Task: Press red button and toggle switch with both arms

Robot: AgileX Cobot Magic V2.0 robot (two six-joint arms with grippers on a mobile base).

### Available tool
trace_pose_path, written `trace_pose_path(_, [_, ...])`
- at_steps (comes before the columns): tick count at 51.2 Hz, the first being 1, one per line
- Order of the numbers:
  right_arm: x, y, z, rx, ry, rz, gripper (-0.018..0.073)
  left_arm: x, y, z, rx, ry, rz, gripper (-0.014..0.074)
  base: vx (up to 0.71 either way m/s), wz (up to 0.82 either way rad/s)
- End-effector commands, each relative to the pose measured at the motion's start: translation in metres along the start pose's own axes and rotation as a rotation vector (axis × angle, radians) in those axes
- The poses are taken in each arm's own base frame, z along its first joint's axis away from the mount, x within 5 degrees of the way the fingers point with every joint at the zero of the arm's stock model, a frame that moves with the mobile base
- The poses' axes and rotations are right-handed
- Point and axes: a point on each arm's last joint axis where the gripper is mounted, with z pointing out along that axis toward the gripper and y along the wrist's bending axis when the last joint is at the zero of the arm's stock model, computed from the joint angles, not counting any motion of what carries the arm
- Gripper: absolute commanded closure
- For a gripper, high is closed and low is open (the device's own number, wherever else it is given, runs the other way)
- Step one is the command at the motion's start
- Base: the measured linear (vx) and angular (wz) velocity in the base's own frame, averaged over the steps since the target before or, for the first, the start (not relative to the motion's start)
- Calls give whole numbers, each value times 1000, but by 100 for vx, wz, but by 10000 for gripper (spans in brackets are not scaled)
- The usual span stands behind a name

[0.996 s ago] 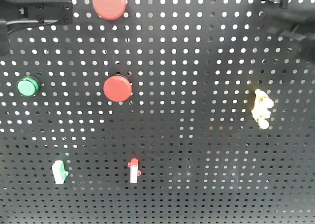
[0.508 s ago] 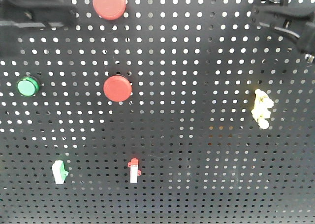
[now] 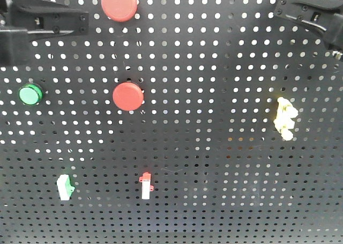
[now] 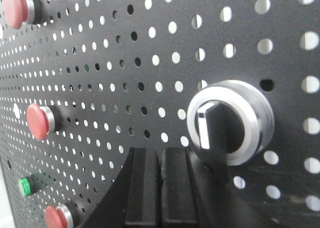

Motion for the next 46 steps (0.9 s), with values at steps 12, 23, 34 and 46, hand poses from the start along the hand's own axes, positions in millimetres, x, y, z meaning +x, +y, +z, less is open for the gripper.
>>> trace_pose_path(12, [-22, -4, -11, 170, -81, -82, 562, -14, -1, -9, -23, -89, -12, 595, 0, 0])
trace_pose_path(23, [-30, -2, -22, 255, -91, -165, 562, -14, -1, -9, -23, -90, -12, 595, 0, 0])
trace_pose_path(34, [-32, -2, -25, 280, -86, -191, 562, -14, -1, -9, -23, -91, -12, 595, 0, 0])
trace_pose_path(46, [-31, -5, -25, 304, -83, -199, 562, -14, -1, -9, -23, -90, -12, 595, 0, 0])
